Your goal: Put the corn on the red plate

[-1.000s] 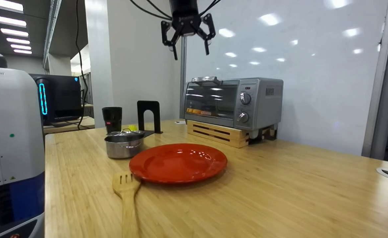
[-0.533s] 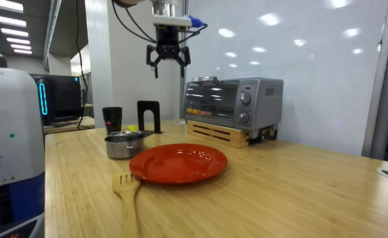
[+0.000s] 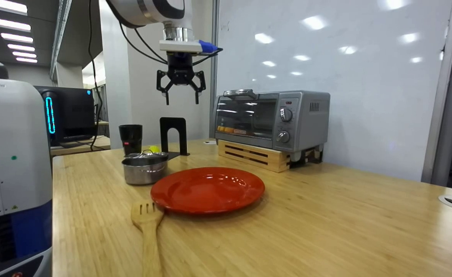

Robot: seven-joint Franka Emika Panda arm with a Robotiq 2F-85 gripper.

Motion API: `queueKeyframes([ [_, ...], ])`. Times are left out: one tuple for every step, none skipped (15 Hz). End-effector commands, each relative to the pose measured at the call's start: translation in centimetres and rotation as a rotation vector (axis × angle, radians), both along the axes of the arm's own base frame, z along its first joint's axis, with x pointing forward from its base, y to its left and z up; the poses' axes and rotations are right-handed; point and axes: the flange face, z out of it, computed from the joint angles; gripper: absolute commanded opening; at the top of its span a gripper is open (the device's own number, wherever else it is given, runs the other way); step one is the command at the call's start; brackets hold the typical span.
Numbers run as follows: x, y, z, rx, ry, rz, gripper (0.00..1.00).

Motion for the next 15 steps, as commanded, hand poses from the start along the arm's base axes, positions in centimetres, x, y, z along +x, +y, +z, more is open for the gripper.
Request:
queueKeyframes([
  [-0.1,2.5,-2.0,0.015,0.009,-0.062,1.0],
  [-0.2,2.8,-2.5,0.0,0.042,-0.072,1.0],
  [0.0,2.4,-1.6,0.01,0.026,-0.05,1.0],
  [-0.1,2.9,-2.0,0.01,0.033,-0.059,1.0],
  [-0.1,3.1,-2.2,0.01,0.037,-0.063,1.0],
  [-0.1,3.1,-2.4,0.011,0.039,-0.065,1.0],
  [-0.1,3.0,-2.4,0.01,0.039,-0.066,1.0],
  [-0.1,3.0,-2.4,0.01,0.04,-0.066,1.0],
  [-0.4,2.4,-1.8,0.014,0.036,-0.062,1.0],
  [-0.5,2.2,-1.6,0.016,0.018,-0.062,1.0],
  [-0.4,2.2,-2.0,0.022,0.012,-0.059,1.0],
  [-0.3,2.6,-2.9,0.033,0.017,-0.048,1.0],
  [-0.1,3.2,-4.1,0.041,0.024,-0.041,1.0],
  [-0.1,4.0,-5.1,0.042,0.027,-0.03,1.0],
  [0.0,4.7,-6.1,0.046,0.032,-0.017,1.0],
])
